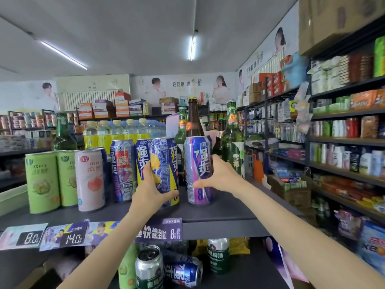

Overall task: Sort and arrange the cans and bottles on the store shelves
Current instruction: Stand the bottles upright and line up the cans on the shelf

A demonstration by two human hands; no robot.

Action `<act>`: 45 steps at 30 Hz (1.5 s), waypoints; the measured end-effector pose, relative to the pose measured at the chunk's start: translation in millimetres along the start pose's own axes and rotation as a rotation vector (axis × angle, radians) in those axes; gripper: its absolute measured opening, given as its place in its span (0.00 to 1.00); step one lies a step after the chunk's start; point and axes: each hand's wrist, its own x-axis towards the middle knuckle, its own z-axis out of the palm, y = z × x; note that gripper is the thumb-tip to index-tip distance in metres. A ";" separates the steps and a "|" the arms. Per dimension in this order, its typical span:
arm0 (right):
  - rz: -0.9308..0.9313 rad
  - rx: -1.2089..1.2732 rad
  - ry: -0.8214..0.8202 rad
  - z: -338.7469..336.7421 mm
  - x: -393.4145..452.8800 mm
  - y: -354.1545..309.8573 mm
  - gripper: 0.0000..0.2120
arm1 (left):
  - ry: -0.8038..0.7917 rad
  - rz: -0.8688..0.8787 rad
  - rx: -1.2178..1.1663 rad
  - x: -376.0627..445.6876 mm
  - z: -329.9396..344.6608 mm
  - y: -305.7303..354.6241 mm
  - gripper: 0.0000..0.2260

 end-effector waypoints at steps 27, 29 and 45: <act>0.306 0.278 0.497 -22.8 50.0 49.8 0.49 | 0.105 -0.164 0.339 0.0 9.5 4.1 0.50; 0.299 0.272 0.533 -18.9 47.5 51.9 0.43 | 0.110 -0.169 0.341 0.3 11.0 2.6 0.50; -0.087 0.502 0.229 -24.2 -91.6 -47.3 0.27 | 0.458 0.161 -0.002 -54.6 -27.2 -7.3 0.22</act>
